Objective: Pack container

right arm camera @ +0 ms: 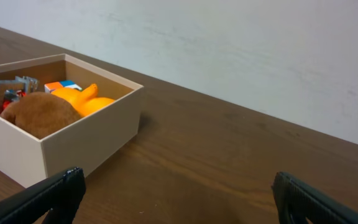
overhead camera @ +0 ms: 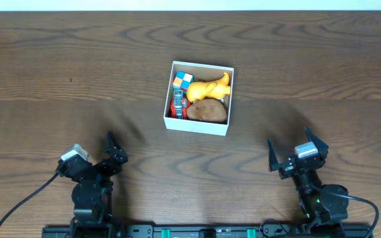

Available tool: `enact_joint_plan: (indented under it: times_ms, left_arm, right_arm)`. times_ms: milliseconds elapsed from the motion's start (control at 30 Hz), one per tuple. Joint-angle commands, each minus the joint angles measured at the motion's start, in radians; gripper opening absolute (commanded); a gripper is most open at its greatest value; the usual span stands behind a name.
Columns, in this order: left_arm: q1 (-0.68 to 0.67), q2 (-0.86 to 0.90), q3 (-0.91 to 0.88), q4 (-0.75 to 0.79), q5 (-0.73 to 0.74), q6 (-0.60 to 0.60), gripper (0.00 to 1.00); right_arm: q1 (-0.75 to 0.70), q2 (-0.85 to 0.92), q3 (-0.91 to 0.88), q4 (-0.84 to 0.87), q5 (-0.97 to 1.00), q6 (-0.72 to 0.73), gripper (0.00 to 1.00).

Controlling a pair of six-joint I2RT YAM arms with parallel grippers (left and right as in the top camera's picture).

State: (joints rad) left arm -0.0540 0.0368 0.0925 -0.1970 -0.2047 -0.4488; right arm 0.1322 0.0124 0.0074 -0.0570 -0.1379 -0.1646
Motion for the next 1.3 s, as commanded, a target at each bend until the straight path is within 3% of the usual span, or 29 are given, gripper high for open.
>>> enact_joint_plan:
  times_ms: [0, 300, 567, 767, 1267]
  left_arm:
    - [0.005, -0.010, -0.031, 0.001, 0.011, -0.001, 0.98]
    - [0.005, -0.017, -0.031, 0.005, 0.009, 0.015, 0.98]
    - [0.005, -0.029, -0.031, 0.008, 0.124, 0.368, 0.98]
    - [0.005, -0.029, -0.031, 0.008, 0.145, 0.503, 0.98]
    - [0.005, -0.026, -0.036, 0.008, 0.145, 0.520, 0.98]
  right_arm:
    - [-0.010, -0.006, -0.002, -0.005, 0.007, 0.011, 0.99]
    - [-0.009, -0.006, -0.002, -0.005, 0.007, 0.011, 0.99]
    - [-0.010, -0.006, -0.002, -0.005, 0.007, 0.011, 0.99]
    - [-0.009, -0.006, -0.002, -0.005, 0.007, 0.011, 0.99]
    - [-0.010, -0.006, -0.002, -0.005, 0.007, 0.011, 0.99]
